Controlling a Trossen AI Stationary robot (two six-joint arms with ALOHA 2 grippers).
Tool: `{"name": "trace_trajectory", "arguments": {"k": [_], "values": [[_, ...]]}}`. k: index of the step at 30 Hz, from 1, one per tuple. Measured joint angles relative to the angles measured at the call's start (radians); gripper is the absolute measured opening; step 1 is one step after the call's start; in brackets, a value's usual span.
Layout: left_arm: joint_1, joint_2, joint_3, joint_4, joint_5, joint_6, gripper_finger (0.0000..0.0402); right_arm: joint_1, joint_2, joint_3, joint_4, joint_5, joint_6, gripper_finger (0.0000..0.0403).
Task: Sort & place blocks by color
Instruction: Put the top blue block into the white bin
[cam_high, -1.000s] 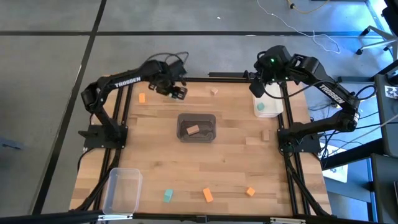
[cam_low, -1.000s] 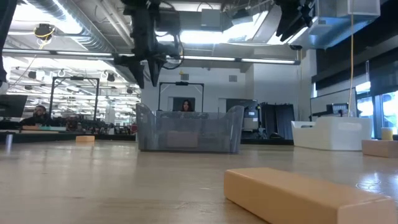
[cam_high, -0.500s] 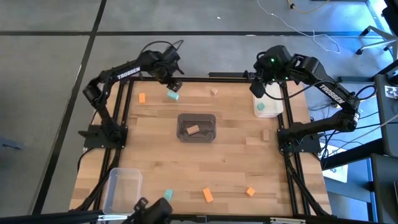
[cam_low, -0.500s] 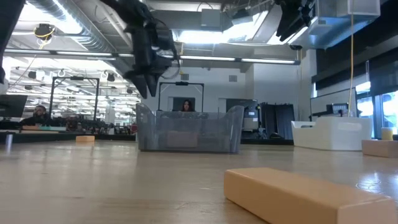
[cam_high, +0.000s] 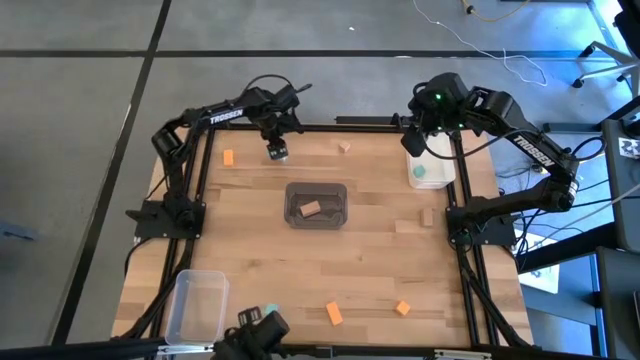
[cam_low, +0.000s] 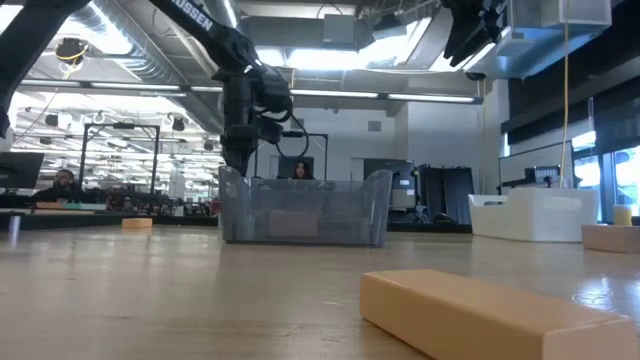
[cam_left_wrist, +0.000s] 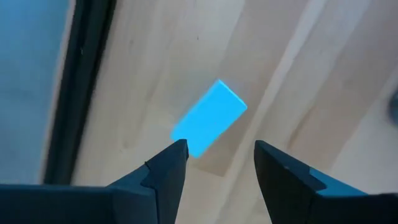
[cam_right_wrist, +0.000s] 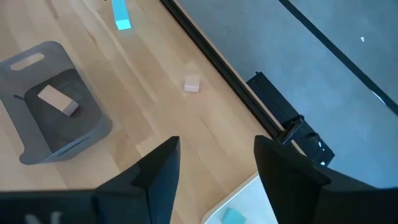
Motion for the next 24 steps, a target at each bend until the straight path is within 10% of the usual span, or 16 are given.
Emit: {"name": "trace_trajectory", "arguments": {"k": [11, 24], "values": [[0.0, 0.0, 0.0, 0.009, 0.011, 0.517, 0.018, 0.0, 0.0, 0.0, 0.0, 0.0, -0.004, 0.0206], [-0.007, 0.082, 0.0, 0.021, 0.034, 0.549, 0.018, 0.0, 0.0, 0.0, 0.0, 0.002, -0.034, 0.0206]]}}
